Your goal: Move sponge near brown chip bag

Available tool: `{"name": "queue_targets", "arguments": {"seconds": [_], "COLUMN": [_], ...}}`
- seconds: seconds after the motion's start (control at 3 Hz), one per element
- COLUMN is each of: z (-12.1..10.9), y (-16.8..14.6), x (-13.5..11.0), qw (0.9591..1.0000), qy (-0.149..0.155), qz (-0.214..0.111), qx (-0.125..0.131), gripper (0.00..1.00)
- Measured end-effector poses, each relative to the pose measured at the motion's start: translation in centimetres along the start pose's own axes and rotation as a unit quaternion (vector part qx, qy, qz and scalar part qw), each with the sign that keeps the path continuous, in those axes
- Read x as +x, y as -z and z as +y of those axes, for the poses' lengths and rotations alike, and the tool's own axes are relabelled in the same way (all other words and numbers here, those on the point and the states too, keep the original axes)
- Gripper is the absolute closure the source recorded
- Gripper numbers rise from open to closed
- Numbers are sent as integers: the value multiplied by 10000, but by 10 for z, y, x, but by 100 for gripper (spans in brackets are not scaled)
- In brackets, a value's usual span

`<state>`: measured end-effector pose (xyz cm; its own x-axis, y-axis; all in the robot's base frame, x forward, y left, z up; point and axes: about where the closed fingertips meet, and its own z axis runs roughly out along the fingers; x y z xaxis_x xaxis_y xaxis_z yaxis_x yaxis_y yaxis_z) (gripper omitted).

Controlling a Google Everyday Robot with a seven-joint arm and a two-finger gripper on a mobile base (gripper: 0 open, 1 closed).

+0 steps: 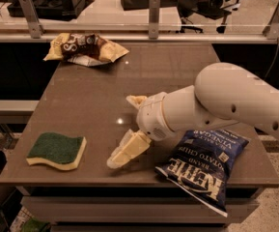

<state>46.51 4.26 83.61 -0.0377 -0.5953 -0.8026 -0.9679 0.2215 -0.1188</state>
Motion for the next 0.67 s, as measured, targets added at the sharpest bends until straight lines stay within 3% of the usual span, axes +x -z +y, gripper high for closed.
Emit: {"name": "queue_targets", "arguments": {"seconds": [0.67], "z": [25], "y": [-27], "x": [1], "qw": [9980], "qy": [-199], "qz": [-568], "qx": [-180], "gripper": [0]}}
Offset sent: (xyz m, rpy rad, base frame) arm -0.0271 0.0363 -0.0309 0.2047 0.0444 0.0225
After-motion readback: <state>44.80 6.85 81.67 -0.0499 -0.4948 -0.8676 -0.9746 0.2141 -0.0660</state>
